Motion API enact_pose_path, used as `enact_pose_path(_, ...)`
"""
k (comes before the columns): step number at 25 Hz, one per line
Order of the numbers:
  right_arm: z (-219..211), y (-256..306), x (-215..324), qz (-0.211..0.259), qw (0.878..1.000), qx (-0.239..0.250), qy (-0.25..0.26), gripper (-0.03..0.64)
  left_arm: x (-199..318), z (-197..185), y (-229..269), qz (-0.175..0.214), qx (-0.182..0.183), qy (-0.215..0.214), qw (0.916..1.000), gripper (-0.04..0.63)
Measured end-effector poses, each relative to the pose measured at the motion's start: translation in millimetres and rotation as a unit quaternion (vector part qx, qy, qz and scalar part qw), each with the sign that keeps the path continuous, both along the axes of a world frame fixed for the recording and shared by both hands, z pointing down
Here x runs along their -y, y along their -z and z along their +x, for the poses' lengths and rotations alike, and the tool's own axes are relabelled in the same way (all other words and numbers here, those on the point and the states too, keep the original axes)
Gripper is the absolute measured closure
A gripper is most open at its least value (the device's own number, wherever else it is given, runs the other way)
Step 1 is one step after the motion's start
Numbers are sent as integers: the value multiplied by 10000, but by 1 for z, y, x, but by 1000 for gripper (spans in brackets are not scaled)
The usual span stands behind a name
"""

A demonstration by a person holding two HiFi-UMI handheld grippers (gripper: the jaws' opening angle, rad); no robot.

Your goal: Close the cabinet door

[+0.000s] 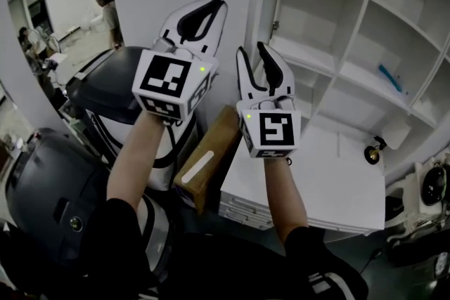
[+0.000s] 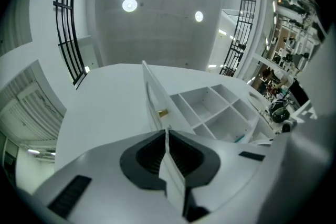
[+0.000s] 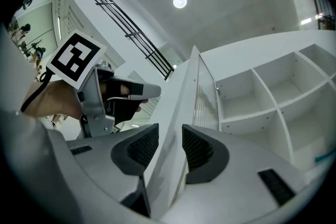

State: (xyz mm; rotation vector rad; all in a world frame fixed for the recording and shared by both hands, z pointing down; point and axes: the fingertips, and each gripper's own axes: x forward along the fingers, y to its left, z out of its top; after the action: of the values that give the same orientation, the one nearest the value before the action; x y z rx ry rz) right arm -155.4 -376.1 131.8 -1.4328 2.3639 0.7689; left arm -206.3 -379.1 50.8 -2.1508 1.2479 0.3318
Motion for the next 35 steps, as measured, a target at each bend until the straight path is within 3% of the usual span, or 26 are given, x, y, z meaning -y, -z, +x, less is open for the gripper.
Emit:
enact_pose_path(9, -2, 4, 10, -24, 9992, -51, -404, 472, 29, 10, 27, 108, 86, -389, 9991, 581)
enact_pose_path(17, -7, 2, 14, 46, 9987, -188, -466, 471, 43, 22, 47, 258, 333, -378, 9984, 554)
enact_pose_path(25, 1, 0, 13, 152, 9975, -160, -674, 466, 36, 27, 65, 675, 362, -478, 9959, 549)
enact_pose_path(35, 10, -1, 9, 90, 9976, -111, -670, 473, 30, 46, 69, 1093, 870, -572, 9885, 499)
